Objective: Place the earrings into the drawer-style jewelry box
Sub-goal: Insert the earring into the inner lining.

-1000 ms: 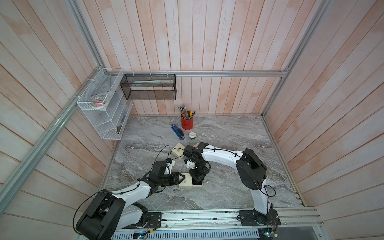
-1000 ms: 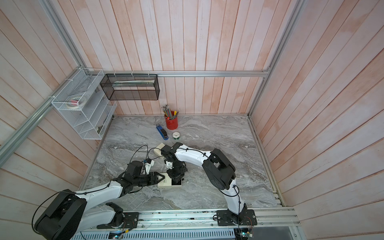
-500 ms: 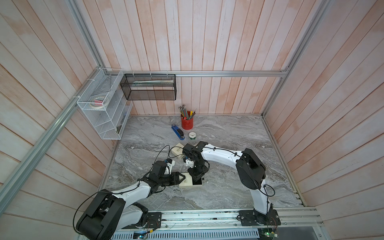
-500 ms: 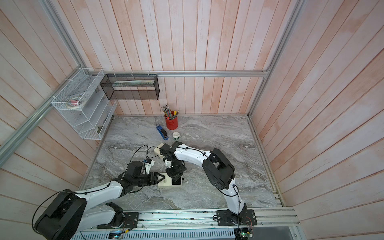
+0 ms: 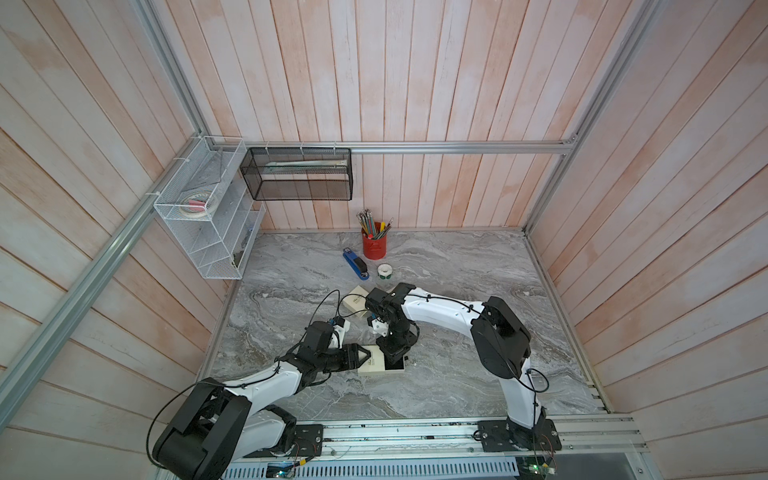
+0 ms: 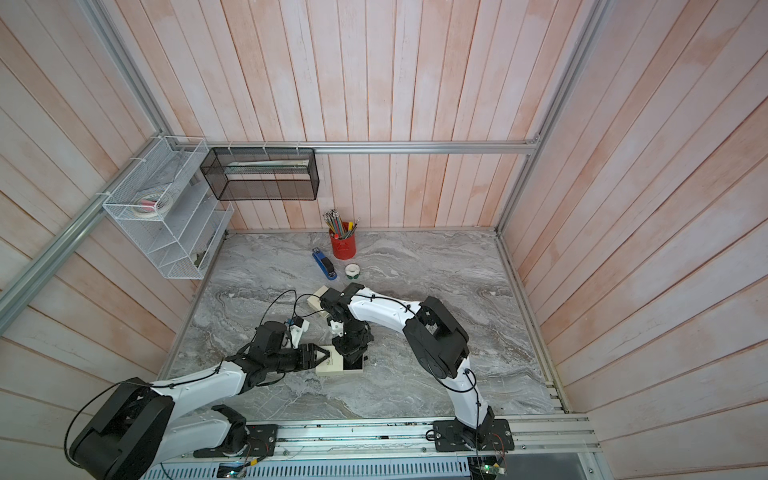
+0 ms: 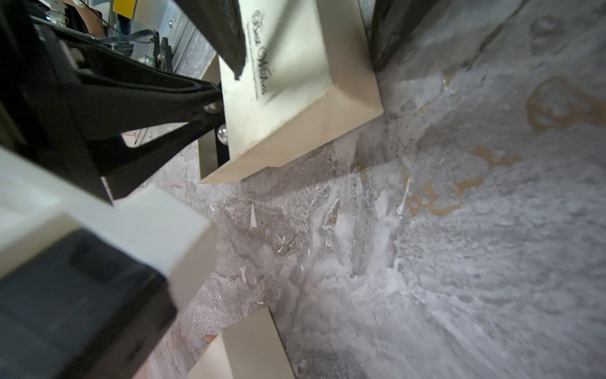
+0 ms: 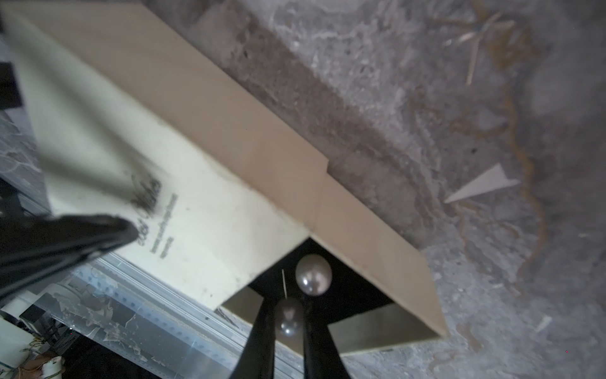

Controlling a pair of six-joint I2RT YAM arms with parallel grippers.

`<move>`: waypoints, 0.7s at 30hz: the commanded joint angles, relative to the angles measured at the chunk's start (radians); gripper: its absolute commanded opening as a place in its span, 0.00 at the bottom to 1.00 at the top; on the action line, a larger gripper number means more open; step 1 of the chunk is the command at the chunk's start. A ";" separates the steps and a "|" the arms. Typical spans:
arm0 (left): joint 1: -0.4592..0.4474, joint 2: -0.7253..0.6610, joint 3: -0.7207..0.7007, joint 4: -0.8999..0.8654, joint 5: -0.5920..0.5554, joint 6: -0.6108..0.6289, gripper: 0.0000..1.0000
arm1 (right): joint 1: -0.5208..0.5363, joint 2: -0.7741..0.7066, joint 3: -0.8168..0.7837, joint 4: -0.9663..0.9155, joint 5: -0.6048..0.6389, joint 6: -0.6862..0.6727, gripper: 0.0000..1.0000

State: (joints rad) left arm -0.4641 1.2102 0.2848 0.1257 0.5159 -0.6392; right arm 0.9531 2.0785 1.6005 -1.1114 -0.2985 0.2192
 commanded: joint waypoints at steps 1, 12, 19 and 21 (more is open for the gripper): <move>-0.002 -0.038 -0.010 -0.015 -0.015 0.012 0.63 | -0.011 -0.059 -0.024 -0.060 -0.012 -0.045 0.00; -0.003 -0.100 -0.044 -0.027 -0.011 -0.001 0.69 | -0.024 -0.064 -0.035 -0.076 -0.017 -0.066 0.00; -0.008 -0.057 -0.048 -0.015 -0.002 0.014 0.63 | -0.024 -0.038 -0.013 -0.078 -0.026 -0.063 0.00; -0.010 -0.041 -0.046 -0.005 0.007 0.016 0.62 | -0.024 -0.033 -0.012 -0.077 -0.026 -0.063 0.00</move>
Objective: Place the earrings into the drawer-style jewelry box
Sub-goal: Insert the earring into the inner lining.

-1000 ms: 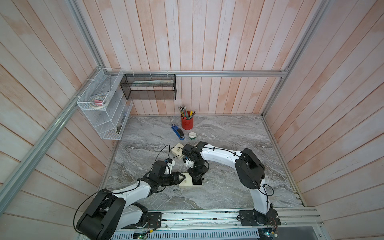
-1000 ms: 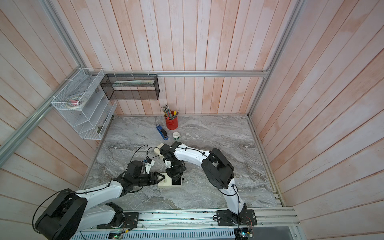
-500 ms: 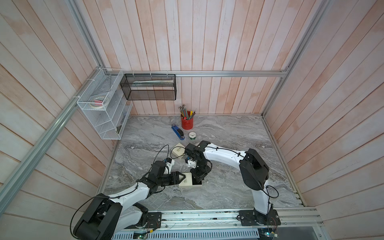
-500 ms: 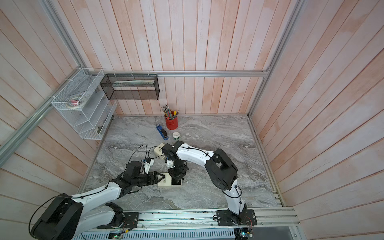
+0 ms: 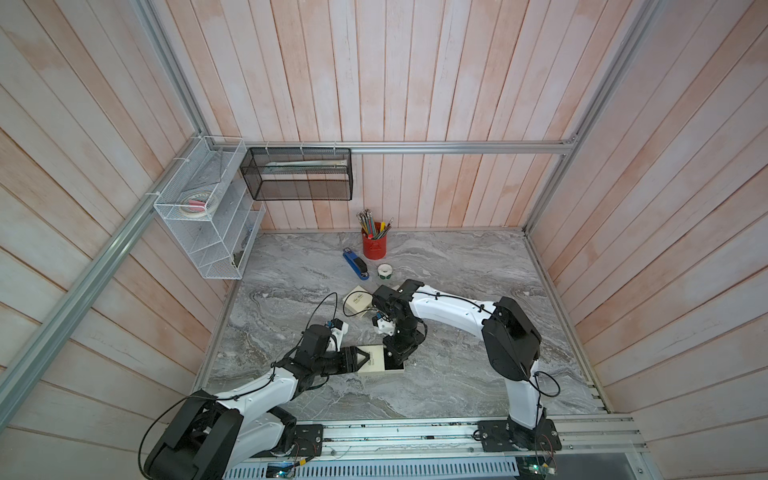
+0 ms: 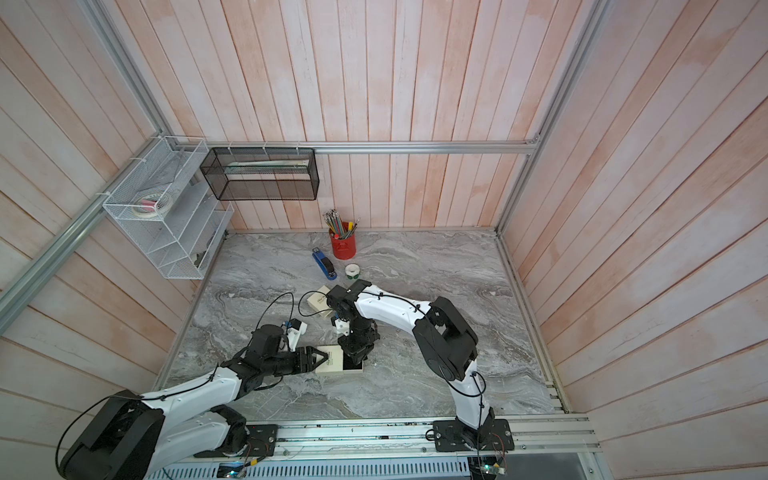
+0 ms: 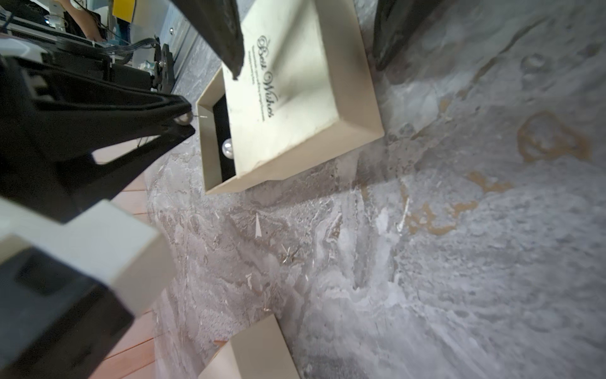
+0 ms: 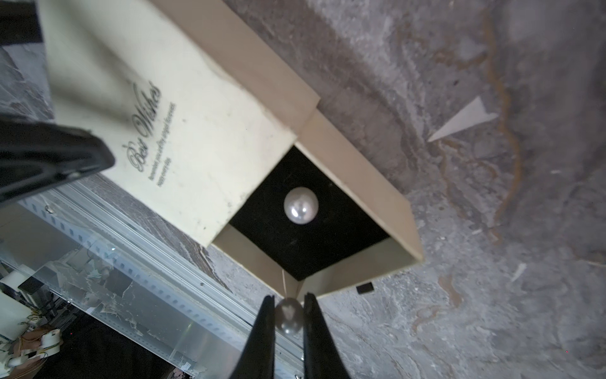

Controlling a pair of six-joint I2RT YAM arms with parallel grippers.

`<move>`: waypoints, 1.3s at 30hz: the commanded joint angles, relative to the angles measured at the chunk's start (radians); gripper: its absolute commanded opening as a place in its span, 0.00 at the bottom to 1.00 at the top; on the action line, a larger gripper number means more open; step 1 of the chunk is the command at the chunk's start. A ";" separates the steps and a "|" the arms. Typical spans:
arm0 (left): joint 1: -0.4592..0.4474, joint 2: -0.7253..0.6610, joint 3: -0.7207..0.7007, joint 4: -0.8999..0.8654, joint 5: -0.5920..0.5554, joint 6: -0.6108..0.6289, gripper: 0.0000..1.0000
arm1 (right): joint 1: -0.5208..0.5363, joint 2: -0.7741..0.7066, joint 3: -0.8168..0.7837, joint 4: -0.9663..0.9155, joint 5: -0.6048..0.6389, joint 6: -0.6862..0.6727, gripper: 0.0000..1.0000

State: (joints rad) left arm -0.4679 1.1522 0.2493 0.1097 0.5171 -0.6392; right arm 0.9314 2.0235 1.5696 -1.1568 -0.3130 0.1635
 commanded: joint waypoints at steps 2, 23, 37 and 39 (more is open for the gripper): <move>-0.009 0.032 -0.007 0.014 0.006 0.018 0.61 | -0.001 0.030 0.022 -0.031 -0.015 -0.009 0.00; -0.011 0.067 0.010 0.020 0.000 0.026 0.57 | 0.004 0.085 0.062 -0.021 -0.026 -0.006 0.00; -0.011 0.066 0.013 0.011 -0.013 0.024 0.56 | 0.006 0.056 0.034 -0.037 -0.024 -0.006 0.00; -0.012 0.067 0.013 0.010 -0.015 0.025 0.56 | 0.007 0.043 0.023 -0.041 -0.022 -0.004 0.00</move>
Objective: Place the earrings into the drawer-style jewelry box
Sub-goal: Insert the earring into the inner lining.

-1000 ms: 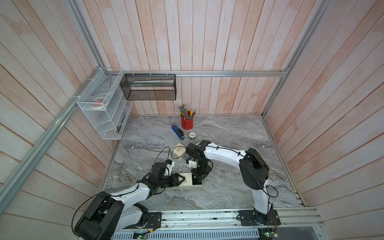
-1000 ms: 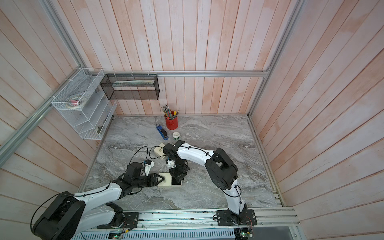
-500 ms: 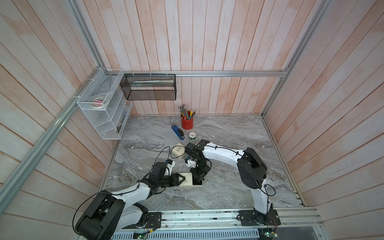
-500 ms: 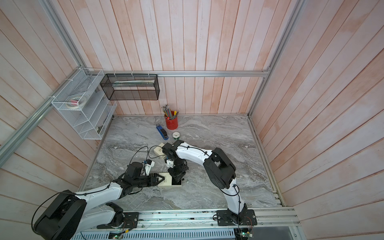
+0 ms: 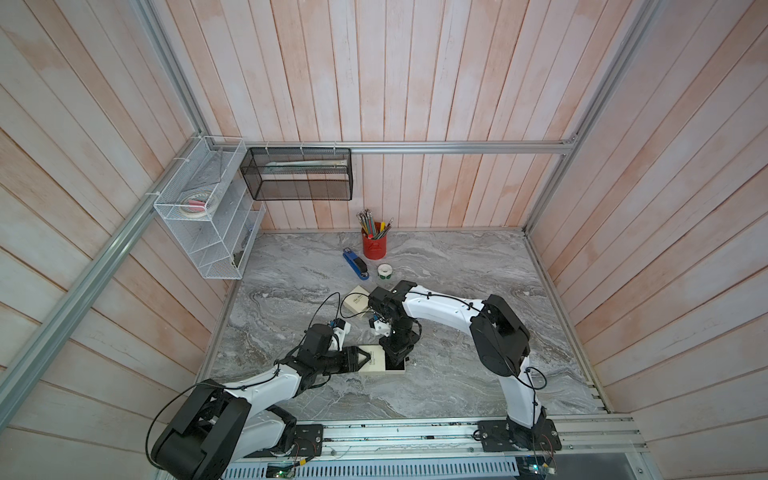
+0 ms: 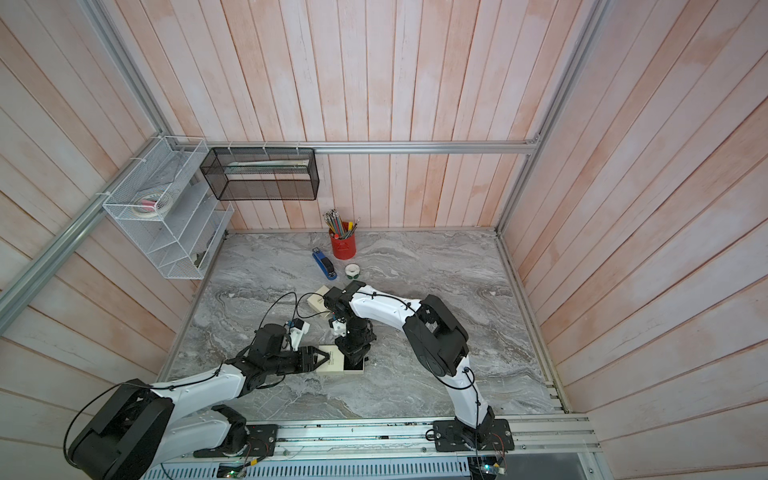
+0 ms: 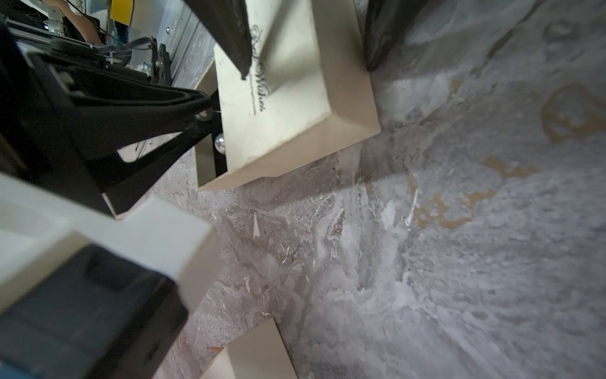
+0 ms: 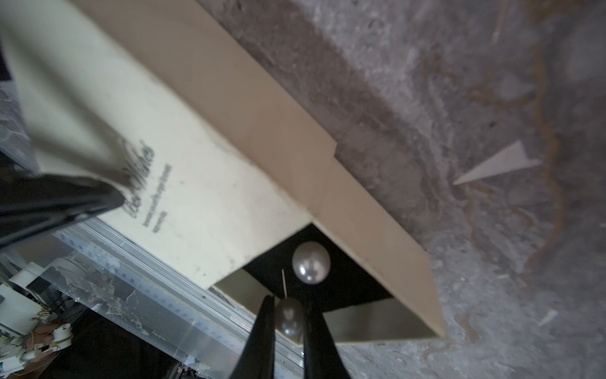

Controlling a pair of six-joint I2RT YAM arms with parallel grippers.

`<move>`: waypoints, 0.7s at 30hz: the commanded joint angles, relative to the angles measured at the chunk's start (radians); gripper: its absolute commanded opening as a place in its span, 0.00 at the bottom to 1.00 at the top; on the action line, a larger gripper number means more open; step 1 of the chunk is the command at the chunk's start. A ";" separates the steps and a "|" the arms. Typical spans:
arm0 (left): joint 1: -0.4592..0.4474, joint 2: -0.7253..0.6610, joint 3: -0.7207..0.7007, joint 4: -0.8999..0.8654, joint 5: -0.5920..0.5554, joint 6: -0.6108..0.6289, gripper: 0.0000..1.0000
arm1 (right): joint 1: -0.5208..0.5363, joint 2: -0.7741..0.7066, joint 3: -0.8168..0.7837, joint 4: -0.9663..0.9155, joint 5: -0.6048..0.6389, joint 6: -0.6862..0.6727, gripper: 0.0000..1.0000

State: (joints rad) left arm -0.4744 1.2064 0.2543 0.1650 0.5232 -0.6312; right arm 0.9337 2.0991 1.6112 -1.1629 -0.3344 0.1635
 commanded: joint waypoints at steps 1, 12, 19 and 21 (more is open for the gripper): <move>-0.005 0.013 0.008 -0.045 -0.022 0.016 0.56 | 0.004 -0.035 -0.025 -0.035 0.000 -0.004 0.00; -0.006 0.019 0.010 -0.043 -0.020 0.018 0.56 | 0.004 -0.010 -0.017 -0.017 0.003 -0.003 0.00; -0.006 0.022 0.011 -0.042 -0.013 0.021 0.56 | 0.004 0.020 0.013 -0.008 -0.001 -0.001 0.00; -0.006 0.022 0.013 -0.041 -0.011 0.022 0.56 | 0.004 0.028 0.017 -0.005 -0.004 0.001 0.00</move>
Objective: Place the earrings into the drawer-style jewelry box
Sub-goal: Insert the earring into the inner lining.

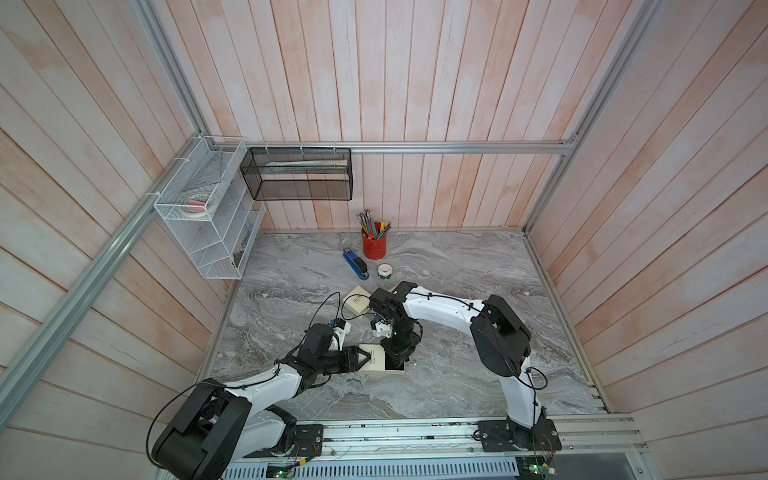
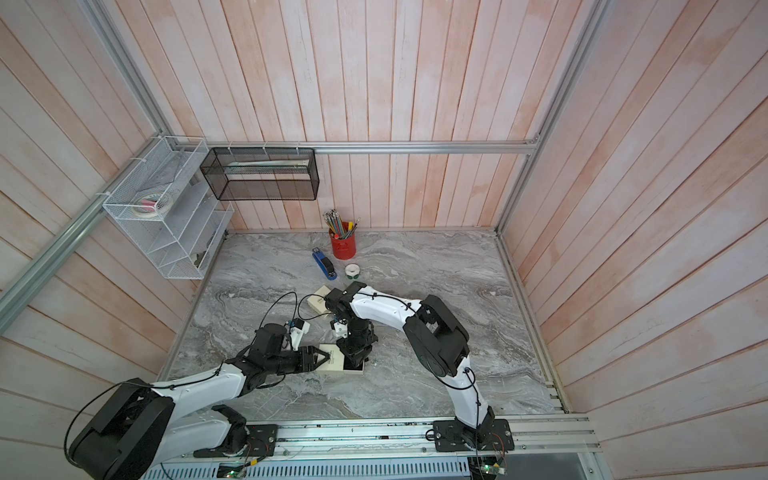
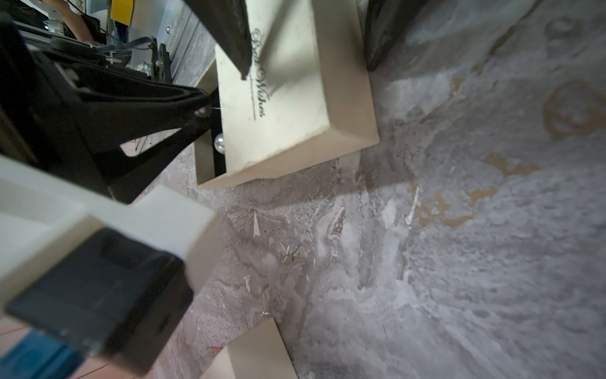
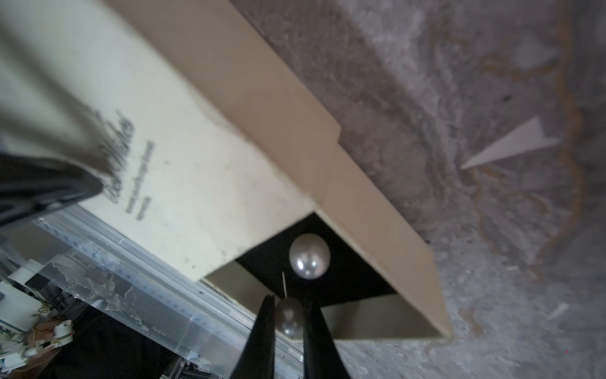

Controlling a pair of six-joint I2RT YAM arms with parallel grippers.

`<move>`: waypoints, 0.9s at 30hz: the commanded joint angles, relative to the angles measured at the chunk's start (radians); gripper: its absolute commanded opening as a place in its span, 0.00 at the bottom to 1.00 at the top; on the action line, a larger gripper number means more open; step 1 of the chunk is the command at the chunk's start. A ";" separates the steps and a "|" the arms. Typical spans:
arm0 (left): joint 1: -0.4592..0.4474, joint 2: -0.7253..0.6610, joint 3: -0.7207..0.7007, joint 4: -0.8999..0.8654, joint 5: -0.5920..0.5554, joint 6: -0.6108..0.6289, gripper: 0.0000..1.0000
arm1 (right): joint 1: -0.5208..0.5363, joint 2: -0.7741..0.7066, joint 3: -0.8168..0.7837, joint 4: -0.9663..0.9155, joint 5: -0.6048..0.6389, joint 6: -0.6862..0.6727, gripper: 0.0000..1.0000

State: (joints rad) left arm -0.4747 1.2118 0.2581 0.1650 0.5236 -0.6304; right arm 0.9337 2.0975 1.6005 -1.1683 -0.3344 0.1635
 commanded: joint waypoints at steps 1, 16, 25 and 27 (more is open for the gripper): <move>-0.005 0.019 0.009 -0.040 -0.010 0.023 0.56 | 0.005 0.031 0.031 -0.001 -0.005 0.002 0.00; -0.006 0.023 0.009 -0.032 -0.003 0.024 0.56 | 0.008 0.062 0.064 0.001 -0.004 0.013 0.06; -0.007 0.005 0.007 -0.056 -0.046 0.012 0.56 | 0.007 0.047 0.063 0.012 0.006 0.031 0.20; -0.007 0.003 0.007 -0.060 -0.053 0.011 0.57 | 0.007 0.041 0.064 0.014 0.009 0.034 0.24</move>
State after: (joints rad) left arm -0.4789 1.2167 0.2619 0.1654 0.5156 -0.6216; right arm 0.9344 2.1368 1.6394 -1.1545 -0.3347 0.1856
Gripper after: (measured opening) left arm 0.566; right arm 0.231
